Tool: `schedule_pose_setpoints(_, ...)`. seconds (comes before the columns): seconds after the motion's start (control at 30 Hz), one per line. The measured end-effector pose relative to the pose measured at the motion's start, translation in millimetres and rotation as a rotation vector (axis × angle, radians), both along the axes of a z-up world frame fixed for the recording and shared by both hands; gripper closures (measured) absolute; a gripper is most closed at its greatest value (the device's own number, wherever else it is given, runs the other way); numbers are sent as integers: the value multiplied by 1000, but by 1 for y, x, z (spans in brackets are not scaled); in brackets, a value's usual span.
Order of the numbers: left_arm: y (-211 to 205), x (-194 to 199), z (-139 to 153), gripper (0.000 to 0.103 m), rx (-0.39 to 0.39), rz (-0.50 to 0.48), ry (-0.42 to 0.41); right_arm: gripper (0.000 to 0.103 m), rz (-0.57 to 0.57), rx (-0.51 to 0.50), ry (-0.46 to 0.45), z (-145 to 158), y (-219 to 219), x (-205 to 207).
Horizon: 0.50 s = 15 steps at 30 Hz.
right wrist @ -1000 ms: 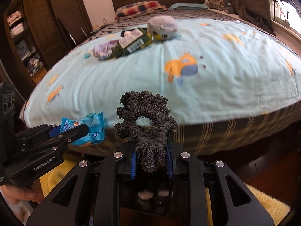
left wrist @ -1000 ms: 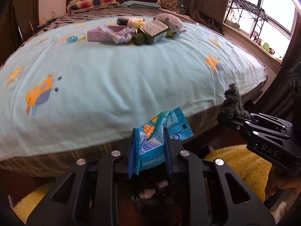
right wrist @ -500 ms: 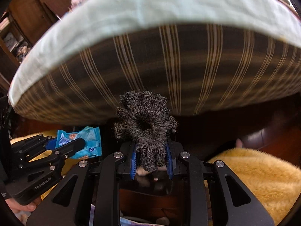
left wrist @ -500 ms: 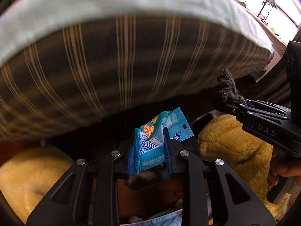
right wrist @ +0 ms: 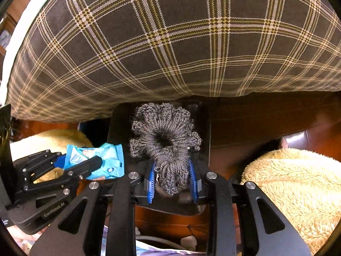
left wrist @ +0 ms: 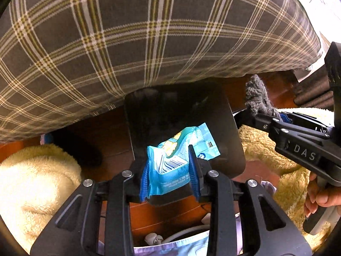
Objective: Collect trash
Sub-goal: 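Lower both tools to the bin and open them to drop packet and scrunchie, then raise both open tools back over the bed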
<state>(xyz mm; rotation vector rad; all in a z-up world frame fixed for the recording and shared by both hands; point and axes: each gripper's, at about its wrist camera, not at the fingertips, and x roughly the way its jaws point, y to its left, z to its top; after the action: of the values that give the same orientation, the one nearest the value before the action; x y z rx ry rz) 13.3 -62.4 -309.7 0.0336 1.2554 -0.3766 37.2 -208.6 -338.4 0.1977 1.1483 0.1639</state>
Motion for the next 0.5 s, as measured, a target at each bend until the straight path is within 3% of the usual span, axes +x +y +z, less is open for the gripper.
schedule_pose_setpoints(0.03, -2, -1, -2, 71, -1, 0, 4, 73, 0, 2, 2, -1, -1, 1)
schedule_pose_setpoints(0.1, 0, 0, -4, 69, -3, 0, 15, 60, -6, 4, 1, -4, 1, 0)
schedule_pose_setpoints(0.2, 3, 2, -5, 66, -6, 21, 28, 53, -16, 5, -6, -6, -3, 4)
schedule_pose_setpoints(0.33, 9, 5, -3, 50, -3, 38, 24, 49, -40, 12, -17, 1, -15, 8)
schedule_pose_setpoints(0.5, 14, 6, 8, 30, 15, 47, -17, 30, -72, 0, -49, 14, -22, 7)
